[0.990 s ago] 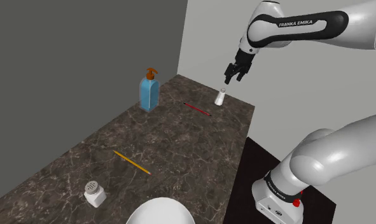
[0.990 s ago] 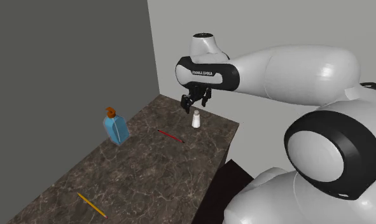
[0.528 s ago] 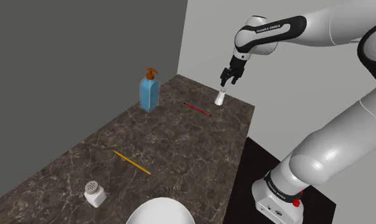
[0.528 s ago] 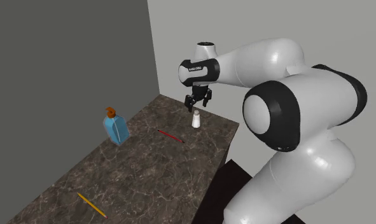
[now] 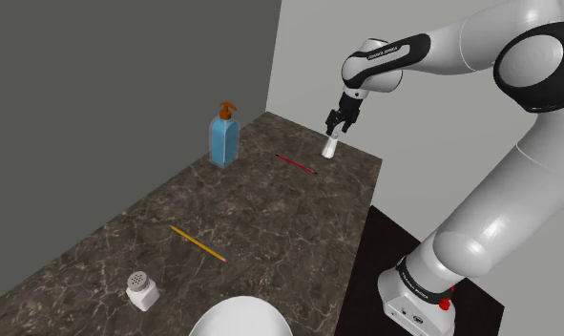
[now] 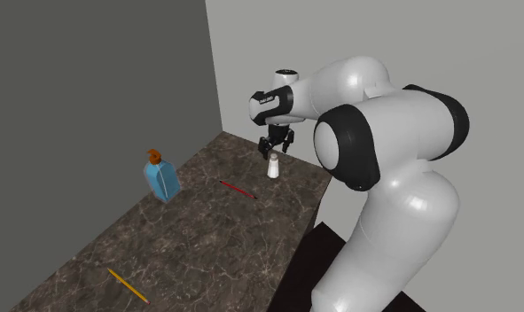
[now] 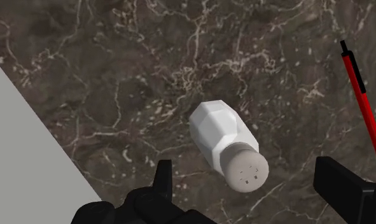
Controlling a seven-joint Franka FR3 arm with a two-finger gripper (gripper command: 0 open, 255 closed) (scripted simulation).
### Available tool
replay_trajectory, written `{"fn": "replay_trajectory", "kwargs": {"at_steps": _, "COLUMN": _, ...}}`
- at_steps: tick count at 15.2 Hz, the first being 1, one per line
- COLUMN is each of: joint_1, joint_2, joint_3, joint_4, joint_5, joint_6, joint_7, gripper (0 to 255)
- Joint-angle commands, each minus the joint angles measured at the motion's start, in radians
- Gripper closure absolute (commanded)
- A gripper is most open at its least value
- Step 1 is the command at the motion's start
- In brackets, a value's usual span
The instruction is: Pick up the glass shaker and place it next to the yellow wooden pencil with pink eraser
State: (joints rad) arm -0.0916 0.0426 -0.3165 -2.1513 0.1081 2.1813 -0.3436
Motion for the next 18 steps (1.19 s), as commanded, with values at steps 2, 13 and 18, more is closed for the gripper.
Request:
{"fn": "replay_trajectory", "kwargs": {"at_steps": 2, "joint_1": 0.001, "joint_2": 0.023, "joint_3": 0.002, "joint_4": -0.025, "joint_5": 0.013, "joint_6": 0.046, "joint_7": -0.009, "gripper": 0}}
{"fn": "replay_trajectory", "kwargs": {"at_steps": 13, "joint_1": 0.001, "joint_2": 0.023, "joint_3": 0.002, "joint_4": -0.025, "joint_5": 0.013, "joint_6": 0.046, "joint_7": -0.009, "gripper": 255}}
{"fn": "replay_trajectory", "kwargs": {"at_steps": 18, "joint_1": 0.001, "joint_2": 0.022, "joint_3": 0.002, "joint_4": -0.025, "joint_5": 0.013, "joint_6": 0.046, "joint_7": -0.009, "gripper": 255}}
